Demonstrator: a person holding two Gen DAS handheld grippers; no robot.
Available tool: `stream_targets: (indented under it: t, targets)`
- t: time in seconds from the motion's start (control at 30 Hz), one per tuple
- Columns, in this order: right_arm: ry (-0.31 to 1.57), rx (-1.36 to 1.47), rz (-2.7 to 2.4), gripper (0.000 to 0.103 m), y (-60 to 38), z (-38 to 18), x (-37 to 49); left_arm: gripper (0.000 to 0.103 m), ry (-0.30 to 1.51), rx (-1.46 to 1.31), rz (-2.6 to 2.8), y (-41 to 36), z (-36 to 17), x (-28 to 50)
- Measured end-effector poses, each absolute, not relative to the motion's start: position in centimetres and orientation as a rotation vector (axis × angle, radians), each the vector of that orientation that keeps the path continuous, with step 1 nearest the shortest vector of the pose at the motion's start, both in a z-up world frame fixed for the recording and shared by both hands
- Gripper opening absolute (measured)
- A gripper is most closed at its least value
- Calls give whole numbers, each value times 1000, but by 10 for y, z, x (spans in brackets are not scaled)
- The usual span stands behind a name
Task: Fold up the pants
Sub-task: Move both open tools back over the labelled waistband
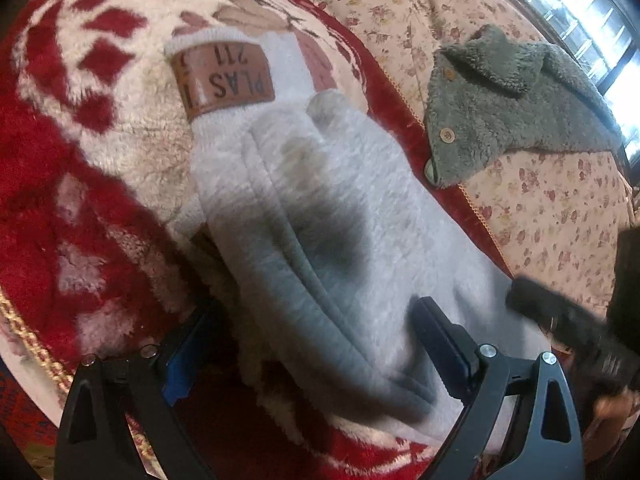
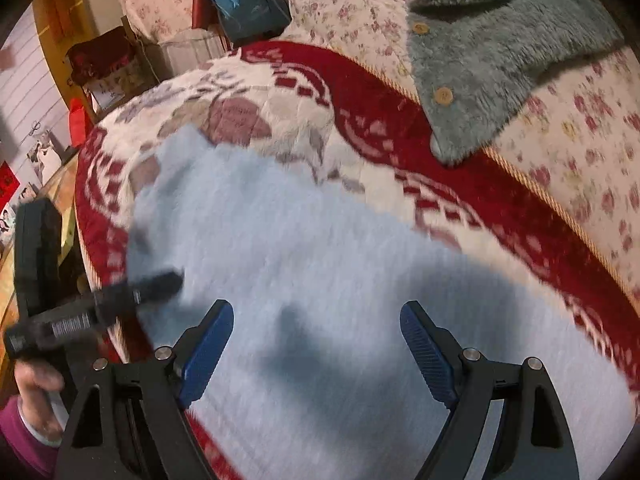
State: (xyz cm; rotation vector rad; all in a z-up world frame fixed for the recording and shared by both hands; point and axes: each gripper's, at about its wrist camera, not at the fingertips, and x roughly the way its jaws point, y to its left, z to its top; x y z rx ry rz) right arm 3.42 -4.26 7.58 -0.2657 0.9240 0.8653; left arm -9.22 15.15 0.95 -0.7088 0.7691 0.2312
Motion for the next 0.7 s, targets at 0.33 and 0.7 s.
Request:
stream_targets:
  t: [0.33, 0.7]
  targets:
    - [994, -343, 983, 90, 37, 66, 93, 103, 747, -668, 271, 147, 5, -82]
    - [1217, -365, 1317, 90, 104, 20, 129, 103, 714, -634, 293, 146, 3, -81]
